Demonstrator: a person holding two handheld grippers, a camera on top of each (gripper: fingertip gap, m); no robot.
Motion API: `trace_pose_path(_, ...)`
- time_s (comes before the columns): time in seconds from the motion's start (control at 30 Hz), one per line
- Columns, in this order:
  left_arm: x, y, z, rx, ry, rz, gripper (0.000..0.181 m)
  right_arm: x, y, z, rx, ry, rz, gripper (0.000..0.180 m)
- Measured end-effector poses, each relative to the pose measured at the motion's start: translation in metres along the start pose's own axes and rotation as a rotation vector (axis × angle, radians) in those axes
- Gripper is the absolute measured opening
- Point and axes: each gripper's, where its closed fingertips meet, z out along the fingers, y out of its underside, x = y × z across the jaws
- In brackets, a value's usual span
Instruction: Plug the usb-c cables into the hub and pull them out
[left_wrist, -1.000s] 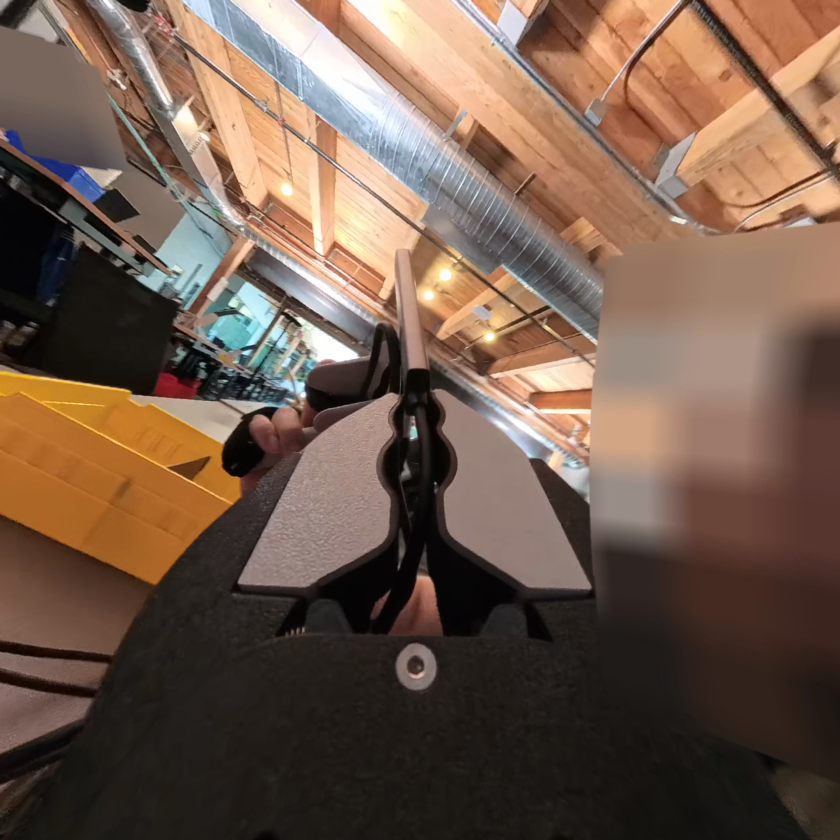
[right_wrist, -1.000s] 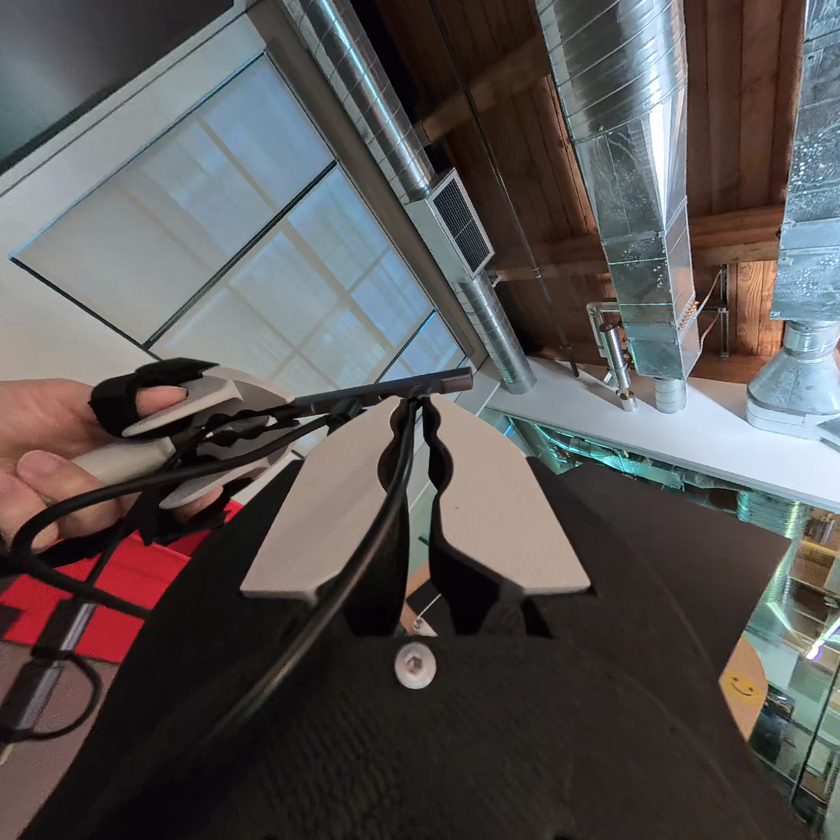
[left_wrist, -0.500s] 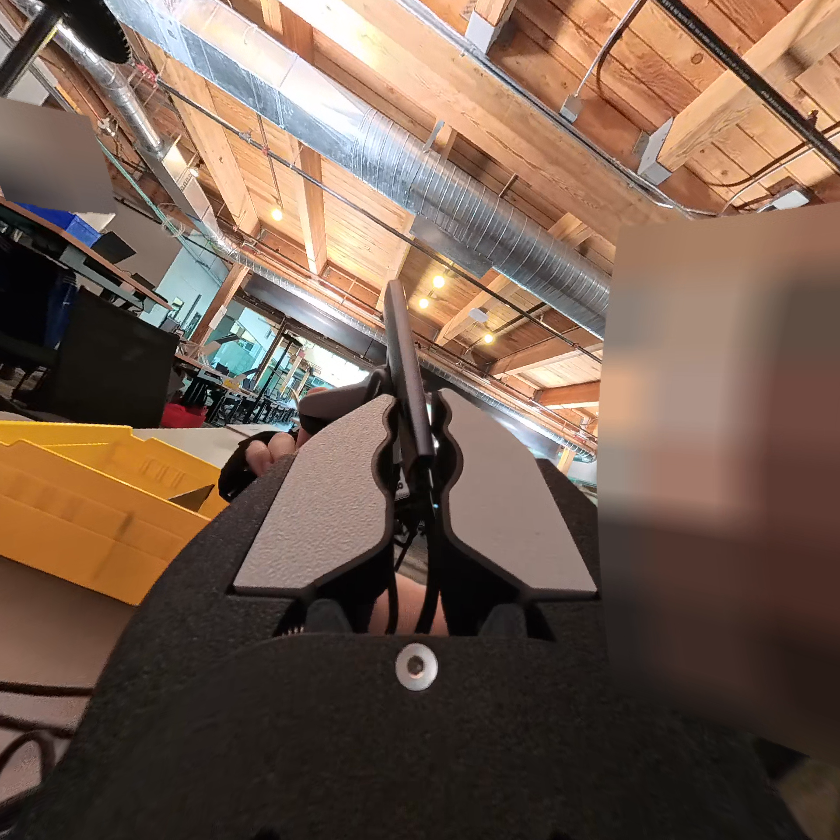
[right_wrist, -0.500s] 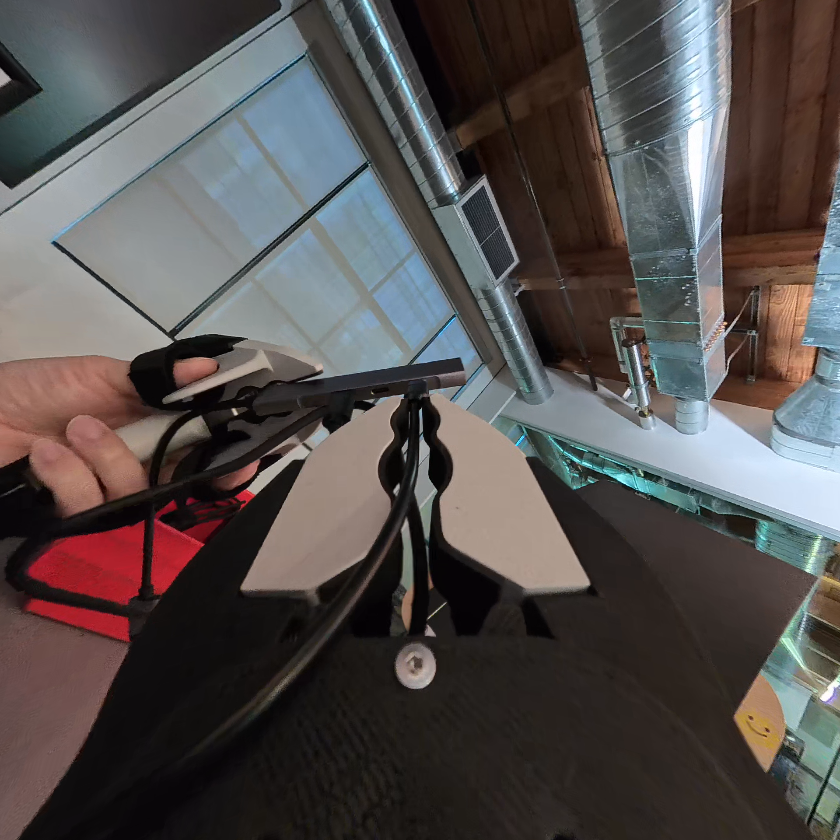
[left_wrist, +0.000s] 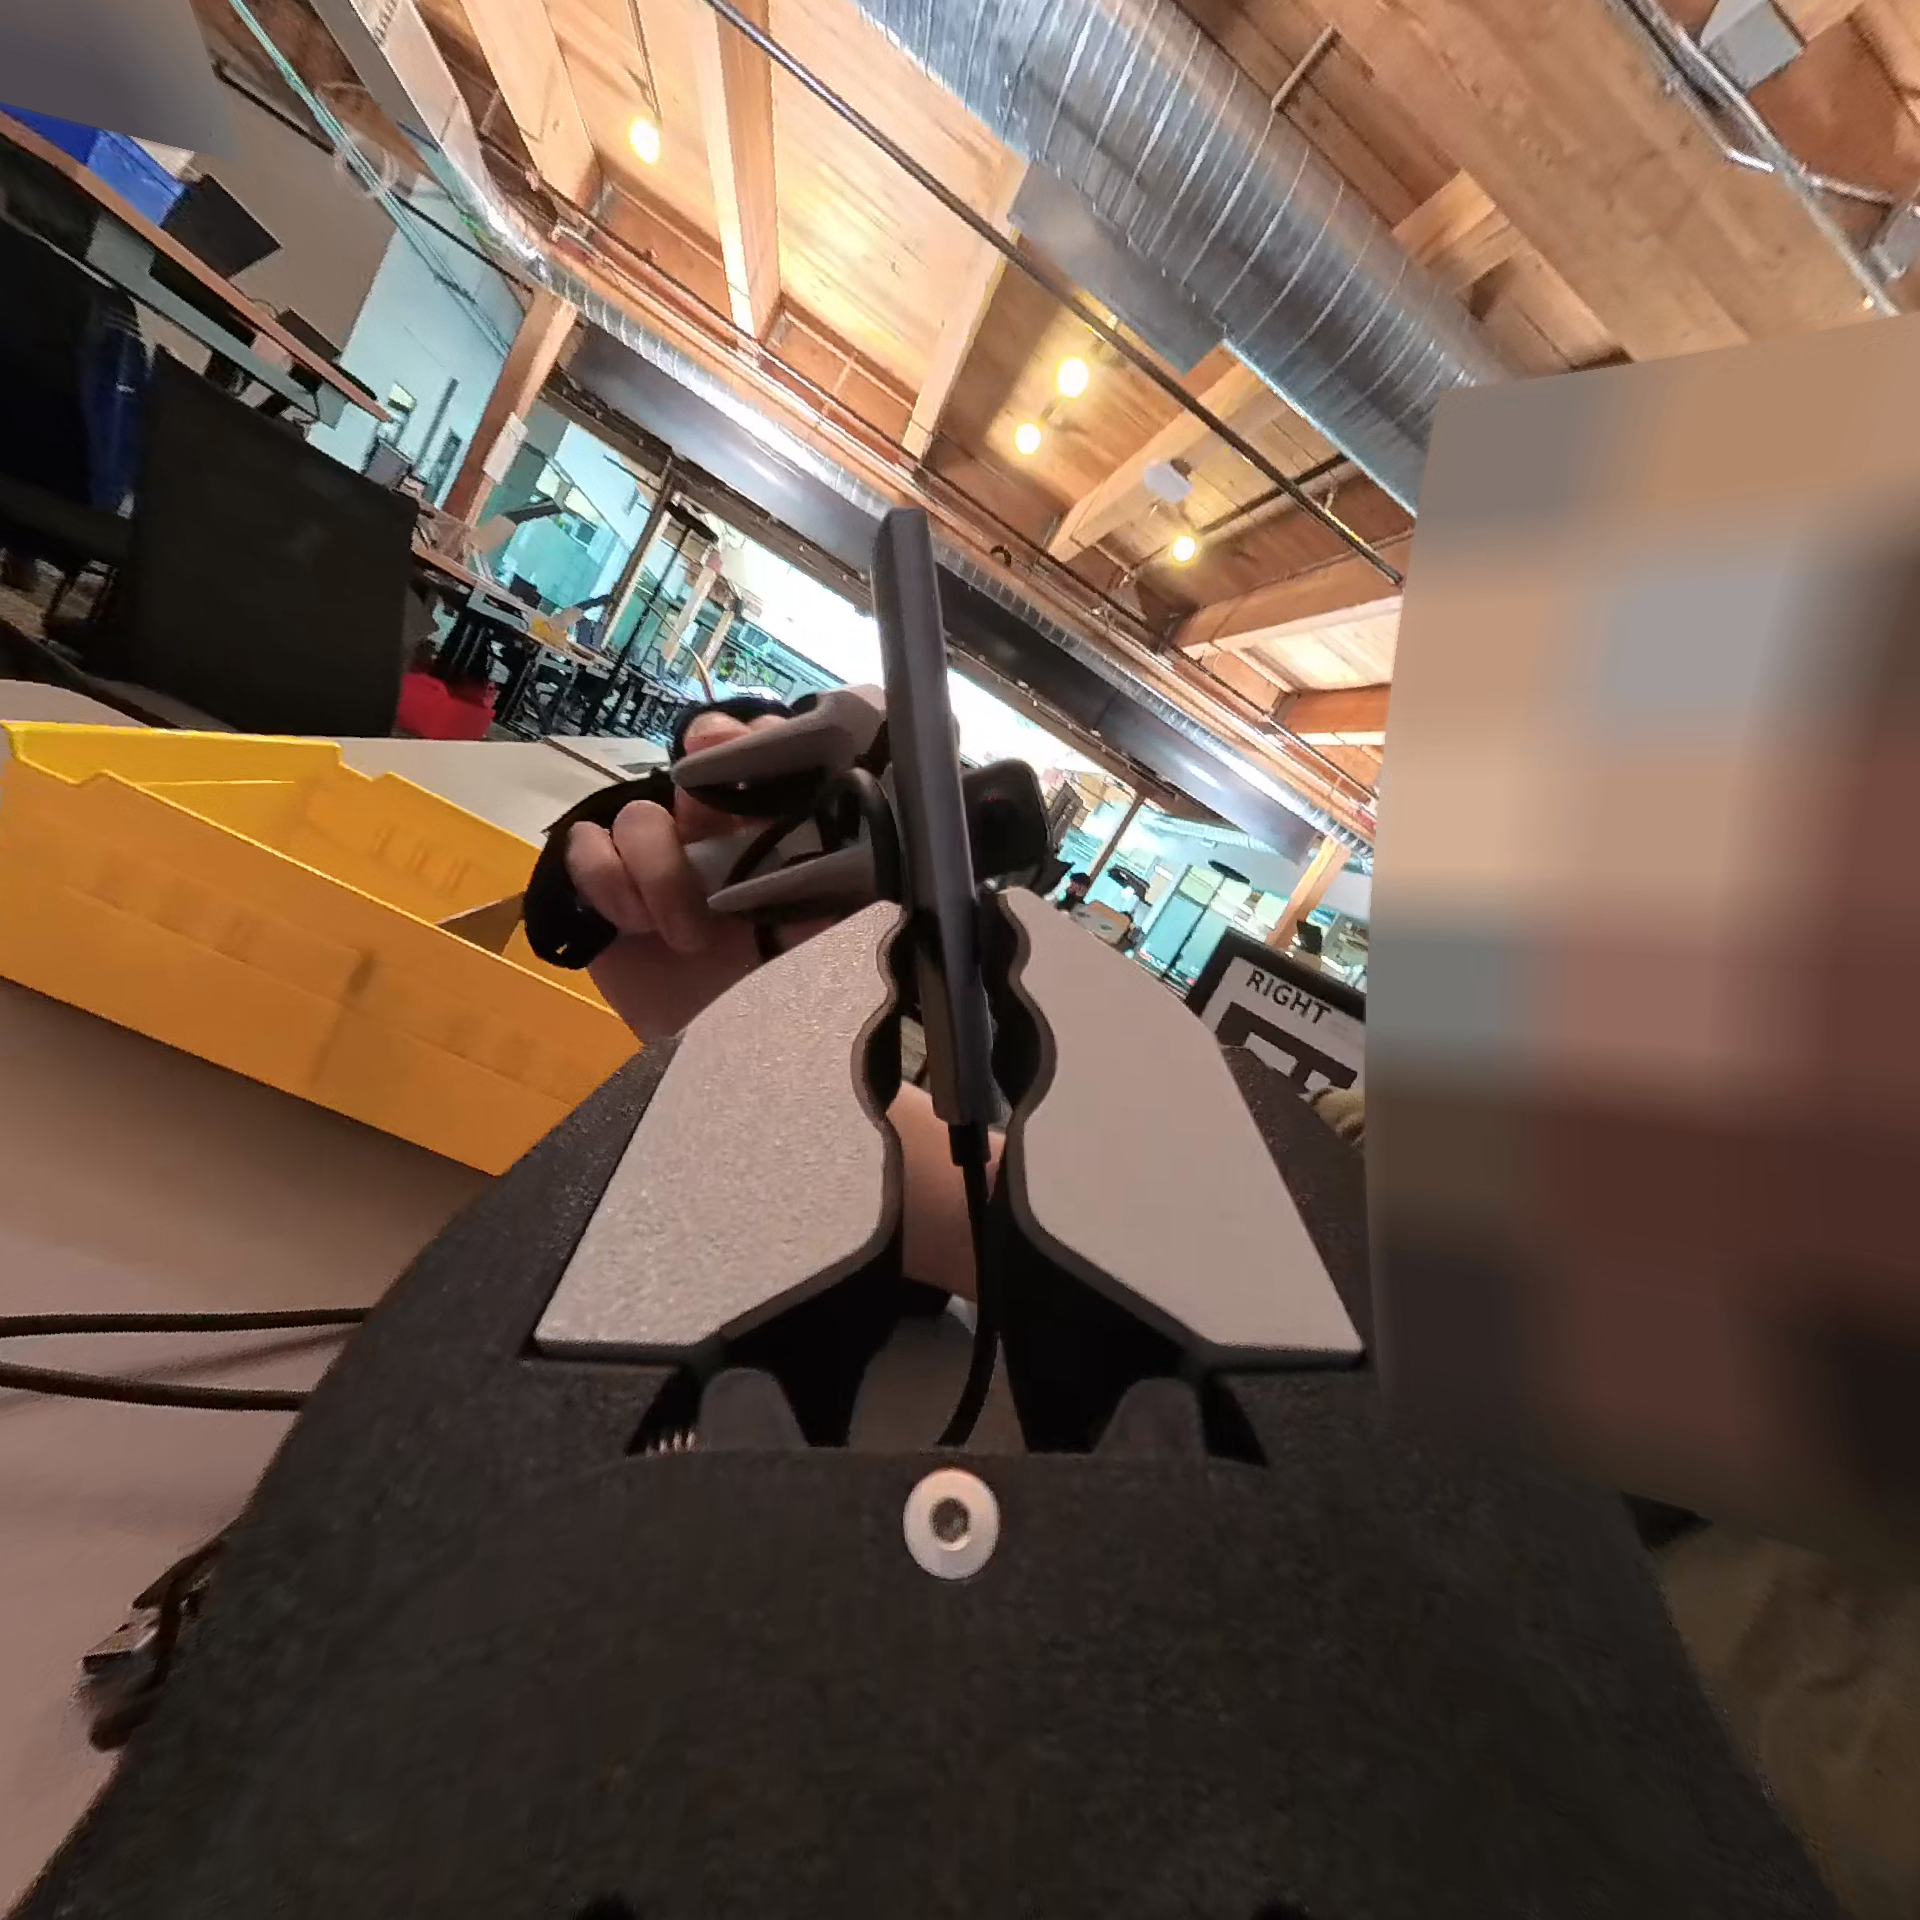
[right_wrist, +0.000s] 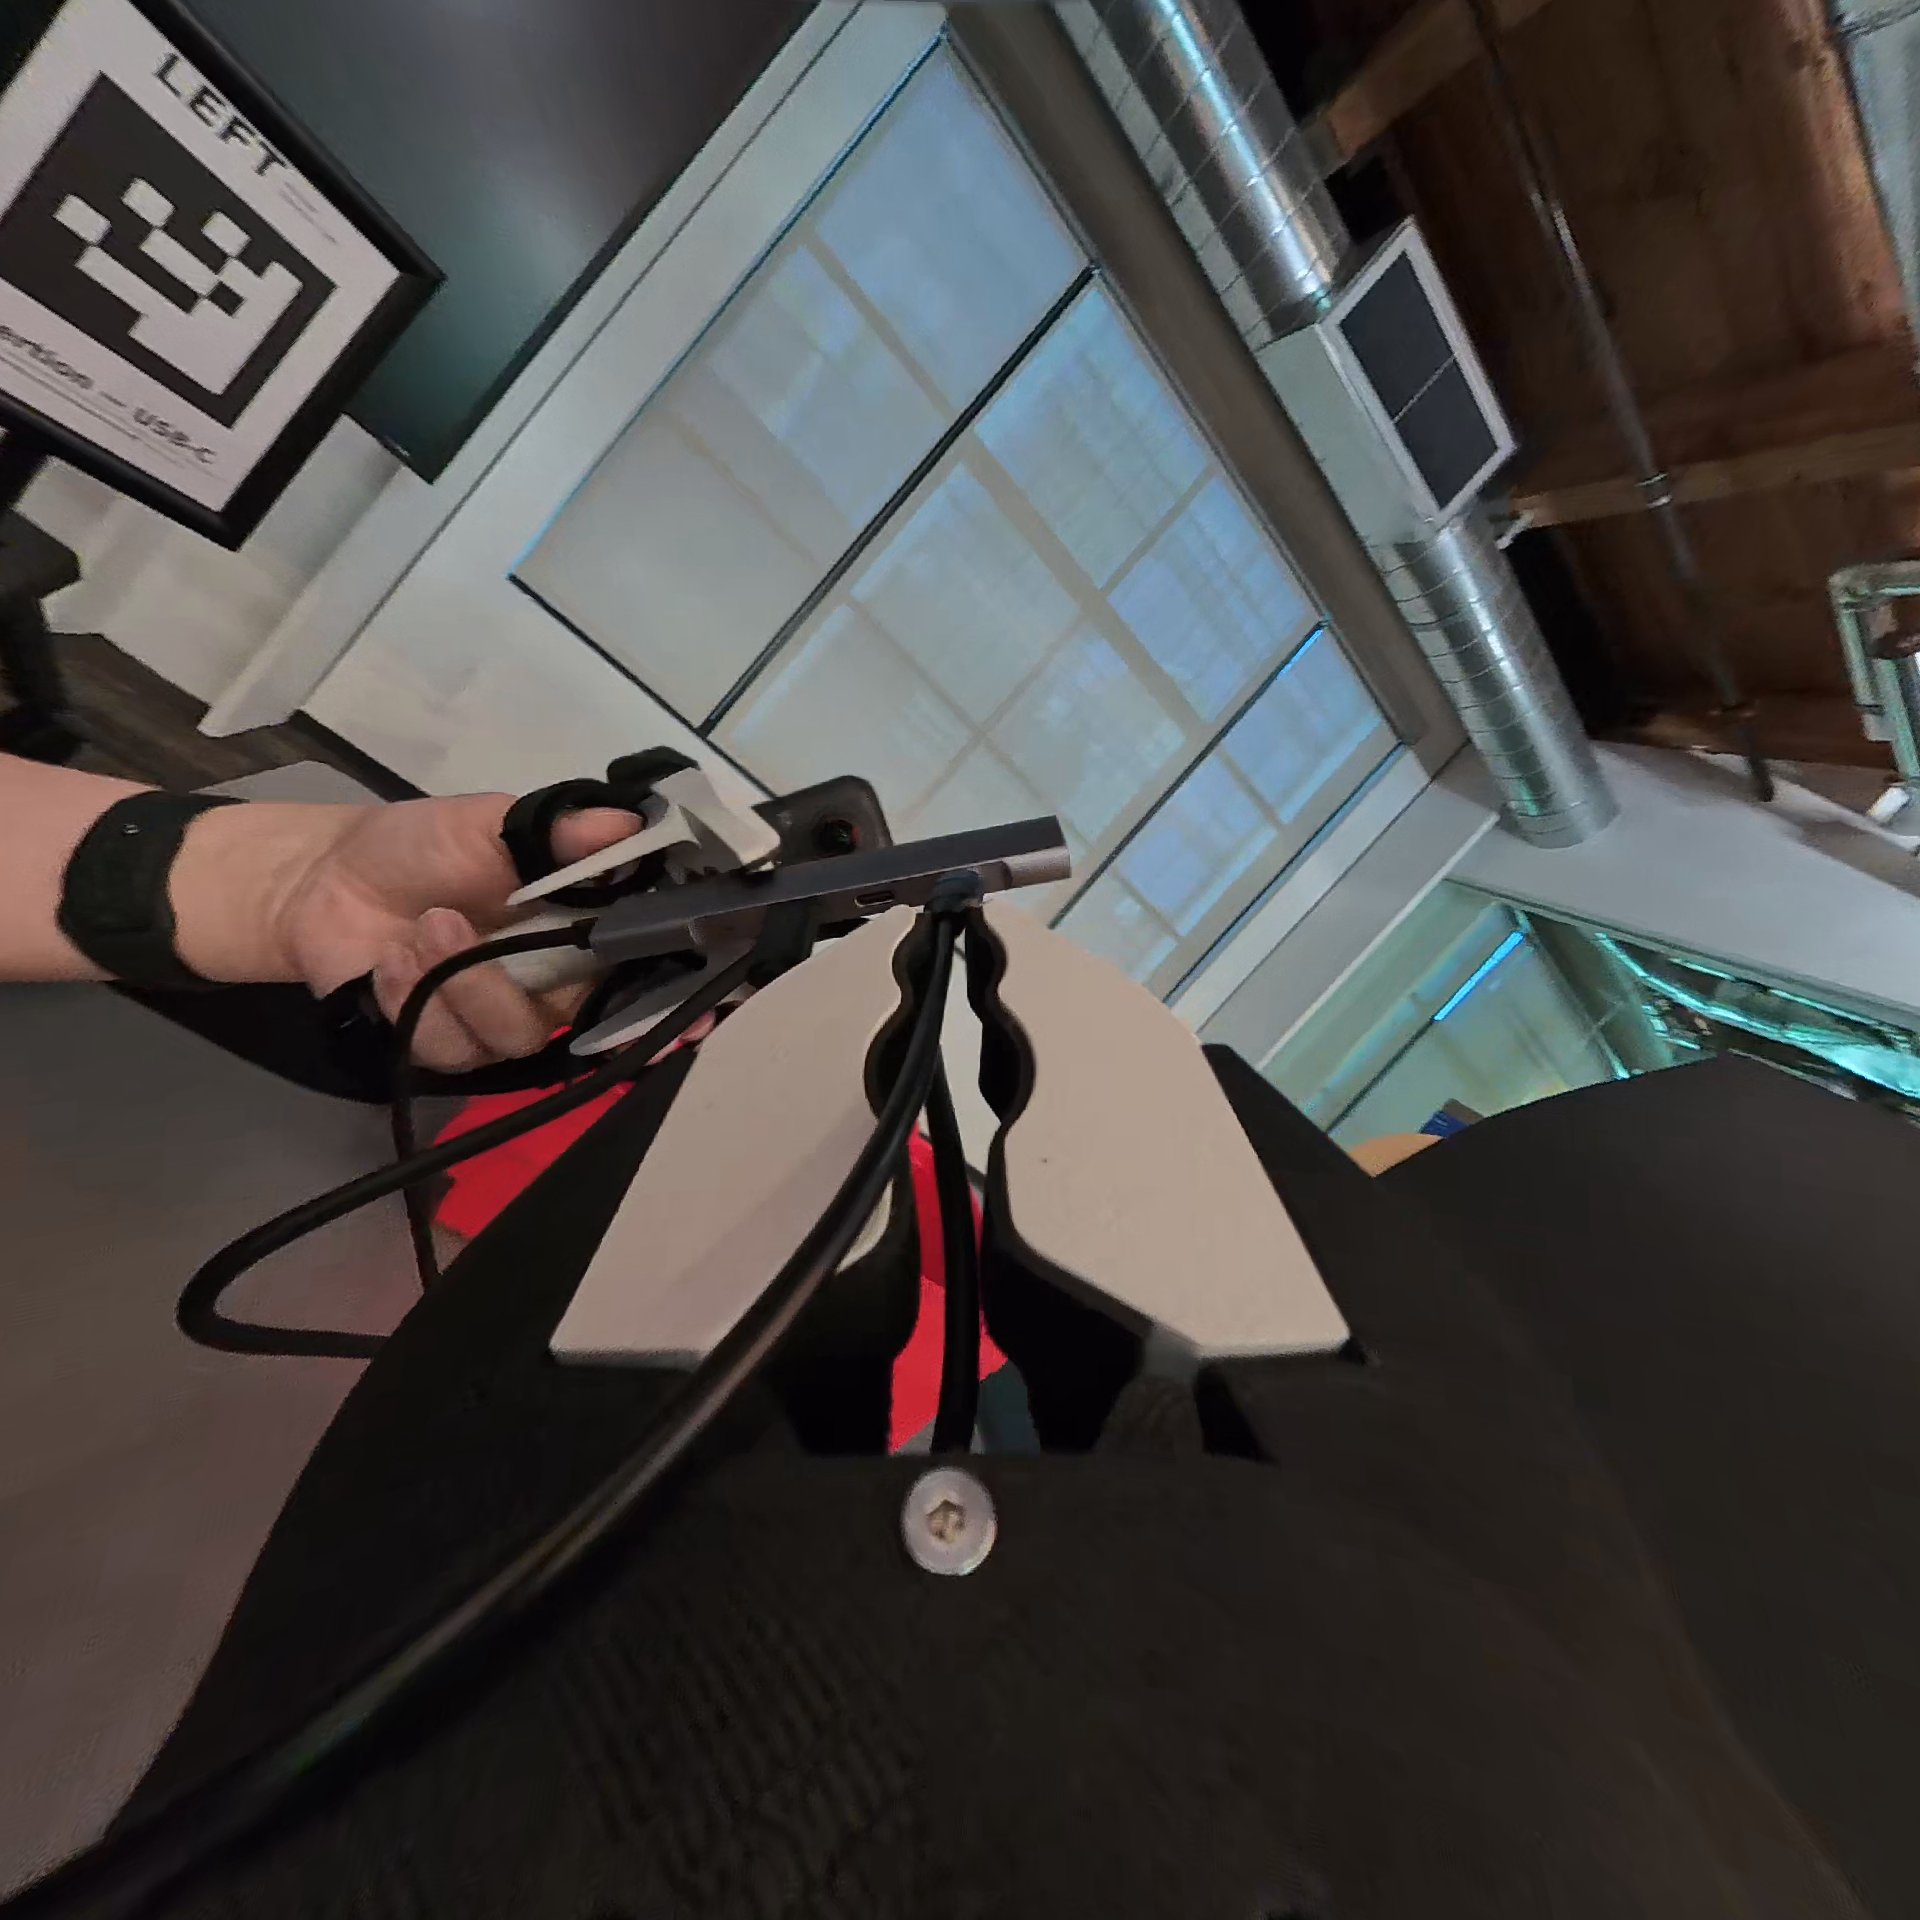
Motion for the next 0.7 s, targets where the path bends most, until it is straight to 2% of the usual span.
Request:
trace_pose_path(0.37,-0.002,0.001,-0.001,-0.004,0.015,-0.011,0.012,-0.014,0.011,0.001,-0.050,-0.123,0.058,0.007)
trace_pose_path(0.6,-0.001,0.000,-0.003,0.003,0.042,-0.062,0.021,-0.016,0.016,0.001,-0.069,-0.146,0.081,0.007)
trace_pose_path(0.7,-0.005,0.002,-0.004,-0.009,0.009,-0.060,0.020,-0.018,0.019,0.002,-0.087,-0.154,0.080,0.007)
